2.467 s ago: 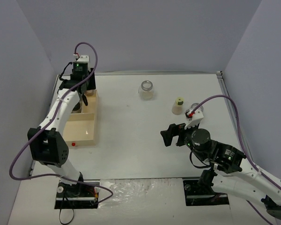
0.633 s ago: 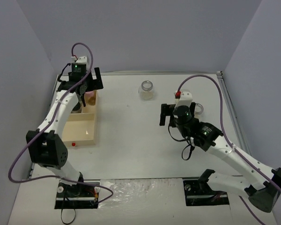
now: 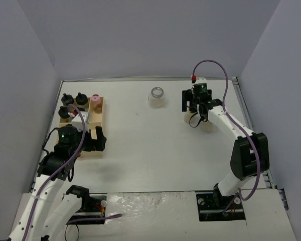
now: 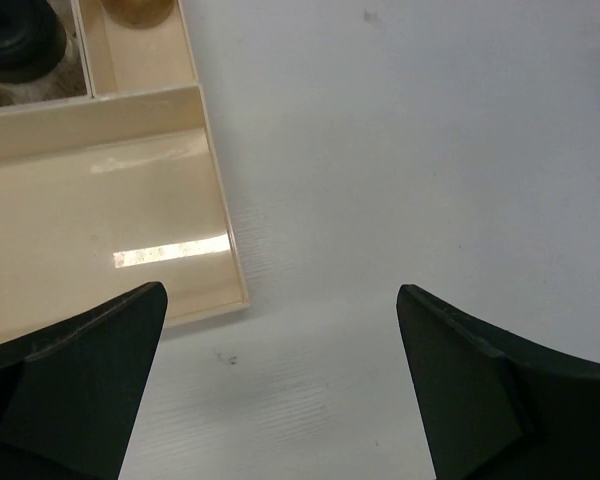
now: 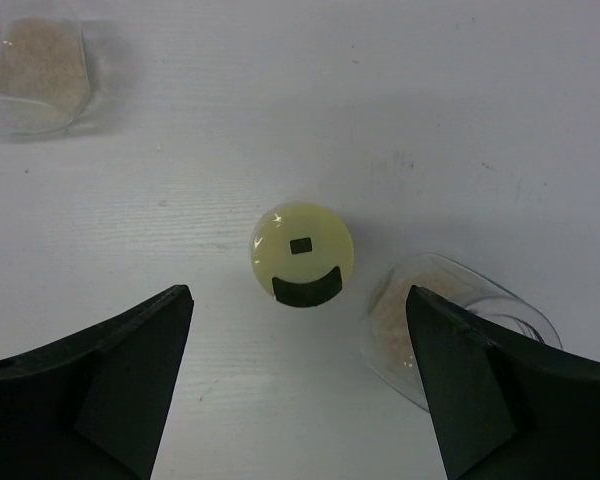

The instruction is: Organize the condiment bottles

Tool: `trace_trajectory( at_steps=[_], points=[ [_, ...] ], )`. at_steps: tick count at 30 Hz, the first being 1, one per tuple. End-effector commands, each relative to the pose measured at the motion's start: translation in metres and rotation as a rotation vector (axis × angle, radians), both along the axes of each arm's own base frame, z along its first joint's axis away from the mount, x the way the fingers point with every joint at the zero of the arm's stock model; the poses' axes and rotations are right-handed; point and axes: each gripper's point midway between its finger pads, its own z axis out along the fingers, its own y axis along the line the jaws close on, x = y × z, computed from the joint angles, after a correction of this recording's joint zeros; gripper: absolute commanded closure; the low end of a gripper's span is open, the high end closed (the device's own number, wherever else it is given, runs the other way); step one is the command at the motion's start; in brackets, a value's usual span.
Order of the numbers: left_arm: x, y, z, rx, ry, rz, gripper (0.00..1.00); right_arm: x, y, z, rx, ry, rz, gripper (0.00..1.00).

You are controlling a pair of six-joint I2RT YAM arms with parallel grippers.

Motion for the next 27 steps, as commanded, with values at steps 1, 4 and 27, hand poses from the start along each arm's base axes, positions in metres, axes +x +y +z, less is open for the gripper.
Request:
trace_trajectory(
  at_steps=[1, 4, 27],
  points=[
    [0.005, 0.0, 0.017, -0.007, -0.086, -0.001, 0.03, 0.029, 0.003, 0.005, 0.001, -0.048, 0.126, 0.17],
    [0.007, 0.015, 0.017, 0.036, -0.094, 0.068, 0.03, 0.032, 0.005, -0.007, 0.012, -0.023, 0.166, 0.21],
    [0.01, 0.033, 0.007, 0.102, -0.057, 0.153, 0.03, -0.049, 0.193, 0.007, 0.084, -0.075, 0.671, 1.0]
  ],
)
